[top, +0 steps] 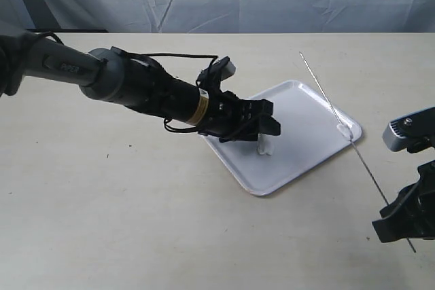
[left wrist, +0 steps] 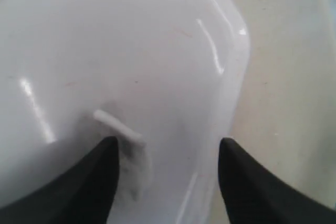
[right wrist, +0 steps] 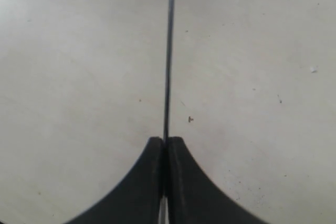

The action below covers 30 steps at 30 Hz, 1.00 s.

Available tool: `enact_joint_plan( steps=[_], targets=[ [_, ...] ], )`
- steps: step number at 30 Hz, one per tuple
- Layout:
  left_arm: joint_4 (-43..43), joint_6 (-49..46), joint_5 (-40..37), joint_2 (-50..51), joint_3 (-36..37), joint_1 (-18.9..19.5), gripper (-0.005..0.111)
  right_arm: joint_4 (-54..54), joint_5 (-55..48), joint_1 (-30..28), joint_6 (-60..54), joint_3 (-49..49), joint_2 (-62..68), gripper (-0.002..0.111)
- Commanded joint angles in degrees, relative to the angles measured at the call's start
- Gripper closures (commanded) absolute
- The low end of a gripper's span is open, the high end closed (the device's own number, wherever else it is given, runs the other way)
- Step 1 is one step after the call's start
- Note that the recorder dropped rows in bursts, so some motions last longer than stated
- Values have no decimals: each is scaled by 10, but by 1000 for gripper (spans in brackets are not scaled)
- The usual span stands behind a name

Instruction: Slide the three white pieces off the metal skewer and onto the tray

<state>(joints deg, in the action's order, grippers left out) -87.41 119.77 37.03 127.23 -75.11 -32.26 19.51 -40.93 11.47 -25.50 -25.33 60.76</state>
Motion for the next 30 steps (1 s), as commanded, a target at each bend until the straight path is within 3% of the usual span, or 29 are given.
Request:
enact_joint_plan(
  steps=[1,8,19,23,30],
  targets=[
    [84,-5,101,3,-16,-2,50,3,21,0,-4,-4,2,109],
    [169,-30,223,-36,-22,-2,50,-17,62,0,-2,-26,2,109],
    [206,-30,207,-80,-22,-43,50,-36,111,0,0,-35,21,109],
    [207,-40,168,-80,-22,-66,50,-36,111,0,0,-35,42,109],
    [186,-30,103,-80,-22,-72,54,-37,115,0,0,-36,43,109]
  ],
)
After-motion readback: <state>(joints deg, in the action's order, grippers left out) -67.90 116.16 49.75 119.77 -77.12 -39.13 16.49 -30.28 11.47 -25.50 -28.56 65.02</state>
